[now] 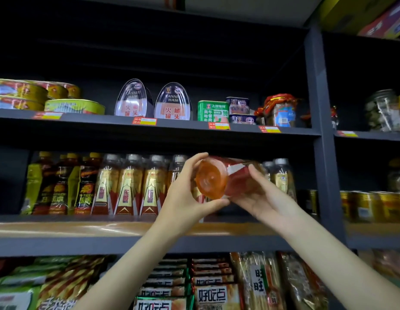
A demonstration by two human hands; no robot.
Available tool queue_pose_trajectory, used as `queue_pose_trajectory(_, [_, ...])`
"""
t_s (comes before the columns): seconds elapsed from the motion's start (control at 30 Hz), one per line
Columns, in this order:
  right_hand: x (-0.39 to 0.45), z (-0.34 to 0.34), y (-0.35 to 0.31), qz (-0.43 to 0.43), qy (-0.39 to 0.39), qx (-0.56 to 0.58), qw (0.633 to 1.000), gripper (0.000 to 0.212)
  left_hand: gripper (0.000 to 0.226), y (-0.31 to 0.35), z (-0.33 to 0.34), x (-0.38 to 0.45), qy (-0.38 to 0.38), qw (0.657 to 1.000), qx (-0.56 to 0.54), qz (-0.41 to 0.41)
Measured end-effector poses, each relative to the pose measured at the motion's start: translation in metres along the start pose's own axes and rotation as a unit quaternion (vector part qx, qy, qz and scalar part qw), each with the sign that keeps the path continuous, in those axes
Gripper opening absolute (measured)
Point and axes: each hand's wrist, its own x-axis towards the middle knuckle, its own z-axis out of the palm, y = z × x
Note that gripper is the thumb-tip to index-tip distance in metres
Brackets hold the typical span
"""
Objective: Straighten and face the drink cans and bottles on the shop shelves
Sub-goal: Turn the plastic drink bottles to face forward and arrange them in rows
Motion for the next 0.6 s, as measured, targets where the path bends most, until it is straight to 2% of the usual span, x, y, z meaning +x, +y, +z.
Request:
queue_pose_trajectory(0.1, [-0.001,0.000,-0.005,-0.098,0.019,-0.097,0.990,0.067,0.071,-0.002,0.001,0.002,-0.044,0.995,-0.040,-0.077])
queue_pose_trajectory(0.17, [-0.006,0.001,-0.006,-0.155,0.015,-0.158,0.975,0.073,0.069,-0.003,0.003,0.002,-0.061,0.992,-0.028,-0.110])
queue_pose_trajectory(0.27, [-0.015,0.002,-0.004,-0.181,-0.005,-0.167,0.969,0.073,0.075,-0.006,0.008,-0.002,-0.036,0.997,0.026,-0.062])
queue_pose_trajectory(0.4, [-0.015,0.003,-0.002,-0.125,-0.022,-0.139,0.982,0.073,0.082,-0.014,0.015,-0.004,0.025,0.986,0.158,0.044])
queue_pose_trajectory(0.47, [-0.012,0.003,-0.005,-0.118,-0.002,-0.152,0.981,0.073,0.082,-0.019,0.016,-0.003,0.009,0.973,0.210,0.090])
queue_pose_trajectory(0.53, [-0.010,0.000,-0.007,-0.149,0.020,-0.187,0.971,0.069,0.078,-0.020,0.013,-0.003,-0.039,0.973,0.211,0.085])
queue_pose_trajectory(0.6, [-0.010,-0.005,-0.011,-0.223,0.037,-0.292,0.929,0.069,0.067,-0.023,0.010,-0.002,-0.086,0.967,0.224,0.083])
